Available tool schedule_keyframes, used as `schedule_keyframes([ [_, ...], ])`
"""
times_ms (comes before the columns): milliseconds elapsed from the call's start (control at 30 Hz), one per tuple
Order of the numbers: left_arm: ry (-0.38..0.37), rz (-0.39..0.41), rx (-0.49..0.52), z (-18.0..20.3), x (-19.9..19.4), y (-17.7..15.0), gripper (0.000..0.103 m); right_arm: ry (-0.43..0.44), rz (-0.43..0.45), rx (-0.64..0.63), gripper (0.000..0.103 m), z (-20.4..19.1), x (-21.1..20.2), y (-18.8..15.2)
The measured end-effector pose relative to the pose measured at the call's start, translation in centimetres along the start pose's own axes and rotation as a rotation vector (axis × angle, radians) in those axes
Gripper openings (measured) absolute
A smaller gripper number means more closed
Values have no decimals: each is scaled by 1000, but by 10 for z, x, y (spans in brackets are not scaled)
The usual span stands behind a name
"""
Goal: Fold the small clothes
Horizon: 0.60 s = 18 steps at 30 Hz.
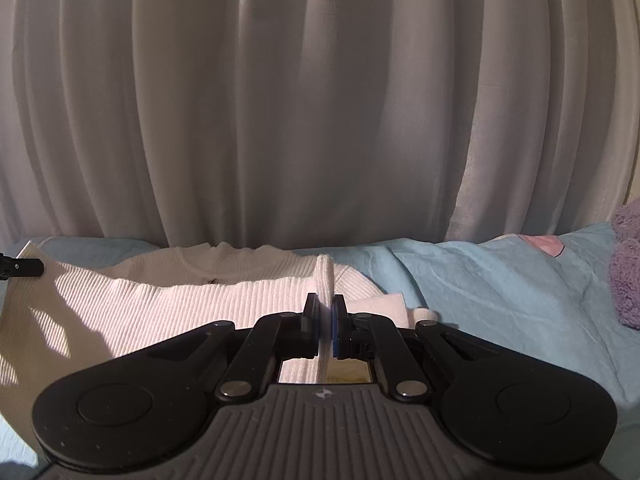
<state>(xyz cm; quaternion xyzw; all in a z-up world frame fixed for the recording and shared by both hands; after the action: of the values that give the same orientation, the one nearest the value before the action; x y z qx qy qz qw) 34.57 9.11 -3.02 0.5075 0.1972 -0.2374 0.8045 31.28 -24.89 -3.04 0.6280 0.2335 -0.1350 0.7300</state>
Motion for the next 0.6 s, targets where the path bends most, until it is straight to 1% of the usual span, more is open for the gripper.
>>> schedule_keyframes([
  [67, 22, -18, 4, 1, 22, 1, 8, -2, -25, 13, 5, 3, 22, 2],
  [133, 45, -57, -4, -1, 47, -3, 9, 15, -65, 42, 5, 7, 48, -3],
  [200, 55, -105, -2, -4, 60, -12, 9, 31, -137, 69, 6, 10, 67, -12],
  [233, 46, -115, 14, -4, 62, -17, 9, 39, -172, 81, 6, 12, 72, -17],
  [267, 30, -116, 34, -5, 61, -20, 16, 50, -185, 97, 8, 15, 74, -20],
  [300, 17, -110, 46, -6, 59, -24, 27, 65, -177, 109, 10, 17, 73, -23],
  [333, 3, -112, 53, -7, 58, -26, 30, 79, -174, 118, 10, 20, 72, -25],
  [400, -22, -119, 56, -10, 58, -31, 29, 97, -165, 115, 10, 20, 73, -27],
  [433, -18, -121, 58, -10, 60, -31, 28, 101, -160, 104, 10, 18, 72, -31],
  [467, -11, -124, 63, -10, 62, -32, 14, 100, -160, 91, 8, 15, 73, -32],
  [500, 0, -123, 66, -10, 65, -32, 9, 96, -158, 70, 6, 11, 73, -32],
  [567, 9, -103, 71, -6, 60, -28, 8, 72, -142, 9, 5, 2, 69, -28],
  [600, 4, -78, 77, -3, 53, -22, 8, 54, -118, -28, 5, -3, 65, -21],
])
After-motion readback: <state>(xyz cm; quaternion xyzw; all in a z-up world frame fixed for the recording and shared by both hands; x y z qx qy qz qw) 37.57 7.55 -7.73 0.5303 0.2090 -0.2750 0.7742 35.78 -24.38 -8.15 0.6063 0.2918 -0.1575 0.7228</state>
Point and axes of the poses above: each gripper's, at about its wrist camera, not at the fingertips, and x roughly the way its jaws point, z to its right, y to its top, the point moved 4 cm from there along x, roughly the way its jaws point, and after that the axes turned 12 degrees about -x, right-handed, at the moved point
